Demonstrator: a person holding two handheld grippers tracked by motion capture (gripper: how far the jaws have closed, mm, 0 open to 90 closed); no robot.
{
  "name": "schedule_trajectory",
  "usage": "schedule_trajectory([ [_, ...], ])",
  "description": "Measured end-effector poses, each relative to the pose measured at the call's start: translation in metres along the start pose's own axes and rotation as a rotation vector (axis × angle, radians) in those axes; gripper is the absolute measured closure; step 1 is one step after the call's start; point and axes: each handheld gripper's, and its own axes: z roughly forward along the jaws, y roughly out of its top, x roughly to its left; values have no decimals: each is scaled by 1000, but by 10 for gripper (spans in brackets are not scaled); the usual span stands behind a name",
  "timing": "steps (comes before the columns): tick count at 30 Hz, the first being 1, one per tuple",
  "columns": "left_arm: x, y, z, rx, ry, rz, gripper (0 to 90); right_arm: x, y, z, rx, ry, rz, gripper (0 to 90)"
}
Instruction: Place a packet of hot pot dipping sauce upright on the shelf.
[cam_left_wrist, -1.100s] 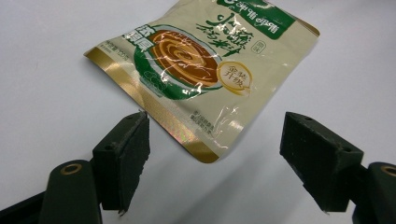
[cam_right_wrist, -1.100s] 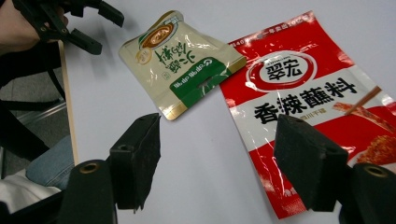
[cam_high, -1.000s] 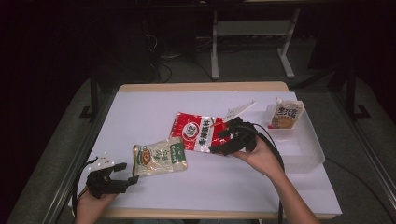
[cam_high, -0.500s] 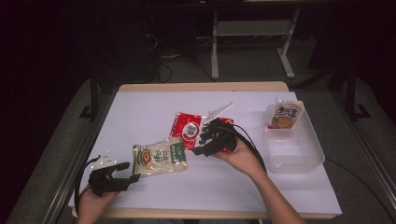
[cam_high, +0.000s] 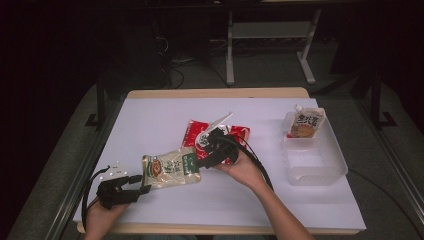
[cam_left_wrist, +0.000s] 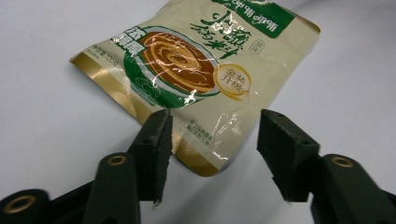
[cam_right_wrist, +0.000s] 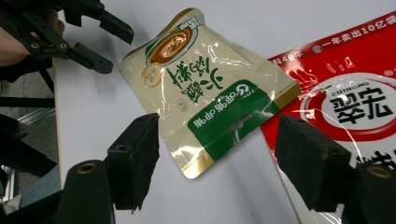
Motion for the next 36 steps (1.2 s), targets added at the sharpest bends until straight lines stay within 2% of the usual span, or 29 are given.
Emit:
schedule_trajectory([
  [4,0,1,2,8,23,-4,527,-2,1,15,14,12,22,301],
  [6,0,2,2,11,20,-7,542,-3,1,17,14,12,21,302],
  [7,1,2,3,15,17,2,609,-4,0,23,23,19,32,302],
  [11,1,2,4,35,29,-2,649,-8,-2,33,40,24,40,303],
  [21,1,2,7,35,22,-4,661,-15,-6,55,80,17,78,325],
  [32,1,1,8,43,27,-5,661,-17,-8,57,85,5,106,352],
  [36,1,1,9,46,23,-6,660,-19,-9,59,86,-3,134,369],
])
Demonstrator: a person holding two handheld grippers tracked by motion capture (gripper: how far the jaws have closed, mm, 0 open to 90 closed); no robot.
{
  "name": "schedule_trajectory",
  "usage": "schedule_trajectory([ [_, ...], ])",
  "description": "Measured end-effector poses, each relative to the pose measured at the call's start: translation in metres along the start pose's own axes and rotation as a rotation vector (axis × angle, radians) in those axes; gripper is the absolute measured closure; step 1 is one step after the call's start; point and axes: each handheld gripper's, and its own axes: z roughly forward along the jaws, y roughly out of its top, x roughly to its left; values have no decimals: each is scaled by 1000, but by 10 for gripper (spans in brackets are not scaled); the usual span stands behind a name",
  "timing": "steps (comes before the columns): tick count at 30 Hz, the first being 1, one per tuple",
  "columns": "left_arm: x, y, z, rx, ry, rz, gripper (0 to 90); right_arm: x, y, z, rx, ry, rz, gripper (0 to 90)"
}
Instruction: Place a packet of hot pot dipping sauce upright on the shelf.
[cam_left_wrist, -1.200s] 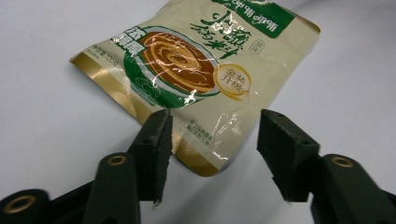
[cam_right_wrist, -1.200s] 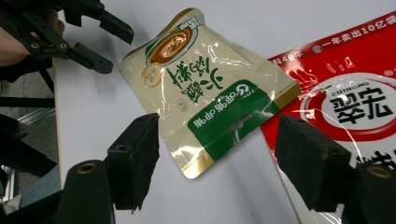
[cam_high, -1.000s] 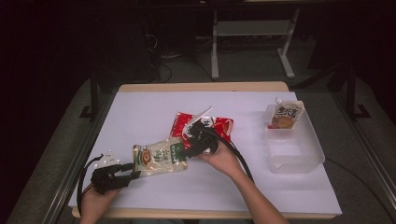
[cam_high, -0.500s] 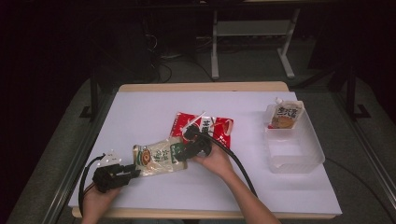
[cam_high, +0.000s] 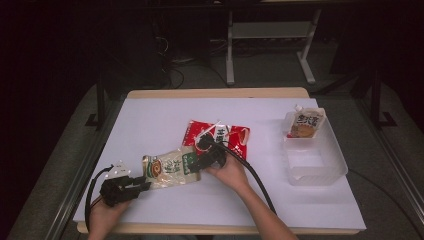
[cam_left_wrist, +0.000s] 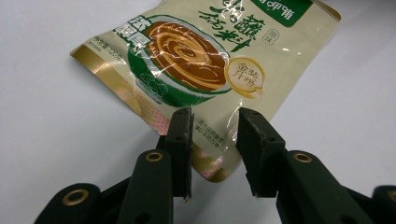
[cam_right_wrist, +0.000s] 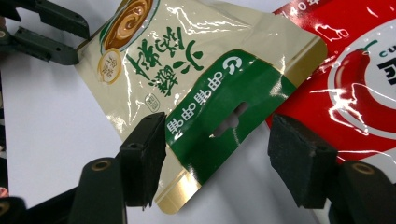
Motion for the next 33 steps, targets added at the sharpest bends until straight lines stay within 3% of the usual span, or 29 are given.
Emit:
schedule_trajectory([
  [9,-1,0,1,-3,3,1,653,-1,0,8,5,20,26,421],
  [13,-1,0,1,-3,4,1,653,-2,1,5,3,3,63,437],
  [15,-1,0,1,-3,4,2,652,-5,0,1,4,19,85,433],
  [17,-1,0,1,-1,4,2,652,-6,0,0,9,-1,90,432],
  [33,-4,1,2,3,14,23,649,1,4,10,-6,7,120,480],
])
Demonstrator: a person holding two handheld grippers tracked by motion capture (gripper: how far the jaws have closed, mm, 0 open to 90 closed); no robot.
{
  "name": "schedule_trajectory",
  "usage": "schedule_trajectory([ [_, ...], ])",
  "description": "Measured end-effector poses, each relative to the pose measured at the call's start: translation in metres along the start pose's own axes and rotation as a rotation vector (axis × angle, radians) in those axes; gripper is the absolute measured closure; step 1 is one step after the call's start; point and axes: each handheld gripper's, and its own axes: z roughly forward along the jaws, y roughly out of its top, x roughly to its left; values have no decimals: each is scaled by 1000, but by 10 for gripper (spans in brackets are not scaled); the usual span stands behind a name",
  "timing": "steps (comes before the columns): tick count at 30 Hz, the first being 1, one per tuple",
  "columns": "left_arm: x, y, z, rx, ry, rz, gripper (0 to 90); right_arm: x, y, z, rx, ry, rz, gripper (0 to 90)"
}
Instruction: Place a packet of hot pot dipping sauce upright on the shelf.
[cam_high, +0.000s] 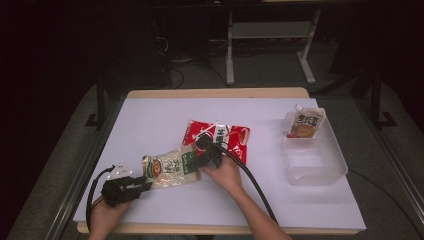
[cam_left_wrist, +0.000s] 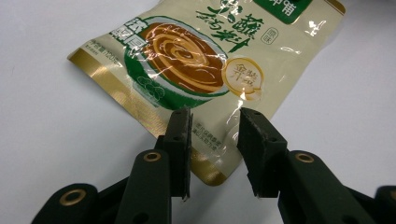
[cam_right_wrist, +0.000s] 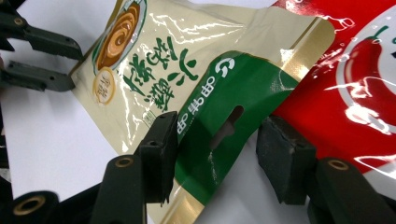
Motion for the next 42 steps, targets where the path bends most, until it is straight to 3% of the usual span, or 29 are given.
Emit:
schedule_trajectory([
  [5,0,0,0,-2,0,-2,647,1,1,1,0,3,1,549],
  [8,-1,0,0,0,0,2,647,1,2,1,-15,51,4,668],
  [17,-1,1,0,5,-3,1,631,4,6,3,-34,96,7,776],
  [18,-2,1,0,6,1,-4,598,2,7,2,-40,108,10,804],
  [23,0,1,-4,-16,11,-10,563,0,7,0,-53,127,11,829],
  [26,1,2,-7,-31,22,-8,549,-1,8,-6,-79,141,-13,849],
  [30,2,1,-7,-28,21,-10,541,1,10,-17,-108,131,-43,898],
  [42,3,1,-8,-27,26,-16,527,-1,13,-36,-133,142,-71,900],
])
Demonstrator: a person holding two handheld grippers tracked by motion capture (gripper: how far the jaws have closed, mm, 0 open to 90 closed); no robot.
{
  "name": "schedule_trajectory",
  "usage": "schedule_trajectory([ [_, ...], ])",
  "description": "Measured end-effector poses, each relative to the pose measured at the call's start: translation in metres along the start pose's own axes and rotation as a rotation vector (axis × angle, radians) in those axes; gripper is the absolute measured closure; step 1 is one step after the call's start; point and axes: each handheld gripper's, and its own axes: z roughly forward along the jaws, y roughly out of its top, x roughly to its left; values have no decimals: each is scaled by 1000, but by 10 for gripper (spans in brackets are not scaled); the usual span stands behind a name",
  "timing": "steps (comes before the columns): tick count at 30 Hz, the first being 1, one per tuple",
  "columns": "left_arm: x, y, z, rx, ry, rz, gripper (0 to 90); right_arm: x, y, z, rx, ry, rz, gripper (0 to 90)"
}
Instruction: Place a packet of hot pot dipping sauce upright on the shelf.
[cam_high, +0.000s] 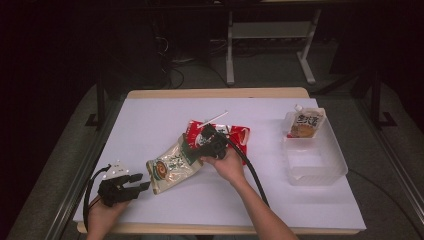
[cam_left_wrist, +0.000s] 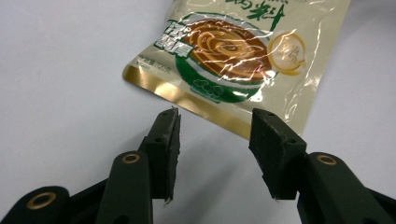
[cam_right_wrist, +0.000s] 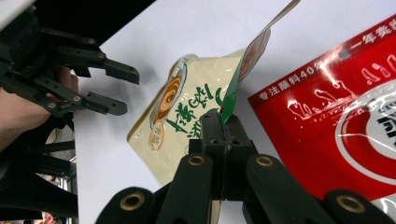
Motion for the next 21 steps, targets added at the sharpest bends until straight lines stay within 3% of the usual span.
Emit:
schedule_trajectory([
  [11,2,0,-1,6,2,5,497,8,11,-19,-20,-2,-51,900],
  [13,1,0,-1,-1,1,-15,483,10,14,-22,-16,3,-71,900],
  [21,2,-1,-1,-11,9,-27,445,20,24,-34,-11,-6,-136,900],
])
